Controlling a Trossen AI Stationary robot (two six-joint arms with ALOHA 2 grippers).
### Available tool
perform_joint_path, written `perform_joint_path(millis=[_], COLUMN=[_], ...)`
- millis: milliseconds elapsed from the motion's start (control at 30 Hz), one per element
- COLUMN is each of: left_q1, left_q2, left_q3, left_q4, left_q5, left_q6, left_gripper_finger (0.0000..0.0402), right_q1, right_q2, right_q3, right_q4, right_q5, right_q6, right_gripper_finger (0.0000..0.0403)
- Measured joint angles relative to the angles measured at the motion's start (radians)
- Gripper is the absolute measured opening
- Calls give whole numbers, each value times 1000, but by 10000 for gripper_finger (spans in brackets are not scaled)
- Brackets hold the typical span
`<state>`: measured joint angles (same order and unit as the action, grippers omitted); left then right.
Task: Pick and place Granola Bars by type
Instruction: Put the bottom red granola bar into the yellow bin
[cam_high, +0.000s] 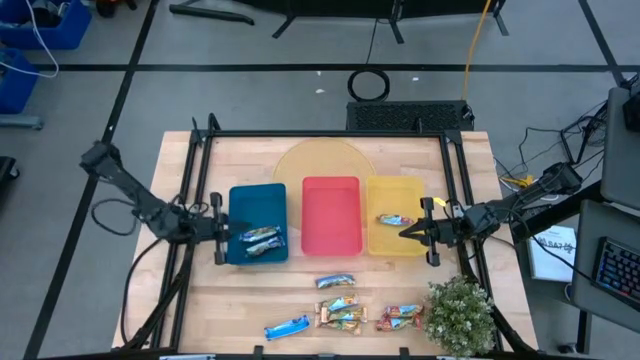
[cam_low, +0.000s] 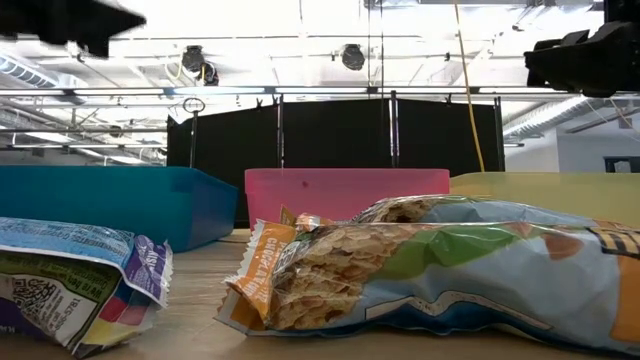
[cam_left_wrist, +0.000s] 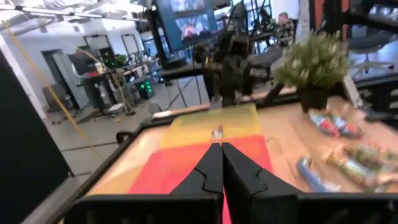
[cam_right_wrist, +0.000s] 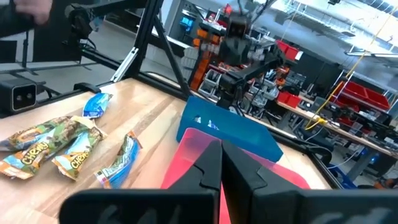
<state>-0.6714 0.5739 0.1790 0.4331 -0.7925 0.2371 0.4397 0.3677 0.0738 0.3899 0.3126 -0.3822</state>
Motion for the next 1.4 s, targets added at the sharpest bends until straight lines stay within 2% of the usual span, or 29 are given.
perform_joint_path(millis=[200,333,400,533,600,667,767,867,967,1067,1233,1333,1400], left_q1=[46,62,80,127,141,151,165,181,193,196,195,195,195], left_q2=[-1,-1,-1,0,2,2,2,2,2,2,2,2,2], left_q3=[-92,-140,-163,-169,-169,-169,-169,-169,-169,-168,-168,-168,-168], left_q4=[51,204,242,238,235,243,253,253,270,305,329,329,329], left_q5=[35,112,113,111,112,112,111,111,111,111,111,111,111], left_q6=[-49,41,69,56,50,71,141,242,341,368,367,364,363], left_gripper_finger=[4,6,7,4,4,11,28,41,47,46,35,31,31], right_q1=[0,0,0,-1,-1,-1,-1,0,0,7,62,108,143], right_q2=[0,0,0,0,3,23,100,241,428,638,1001,1192,1289], right_q3=[0,0,0,1,29,93,245,454,691,934,1330,1540,1648], right_q4=[3,25,84,176,144,62,-136,-308,-464,-627,-940,-1142,-1225], right_q5=[2,10,68,259,344,374,387,486,555,557,675,660,594], right_q6=[-28,-81,-79,-103,-103,-78,-24,10,20,42,209,358,445], right_gripper_finger=[0,0,0,0,0,0,0,0,0,0,0,0,0])
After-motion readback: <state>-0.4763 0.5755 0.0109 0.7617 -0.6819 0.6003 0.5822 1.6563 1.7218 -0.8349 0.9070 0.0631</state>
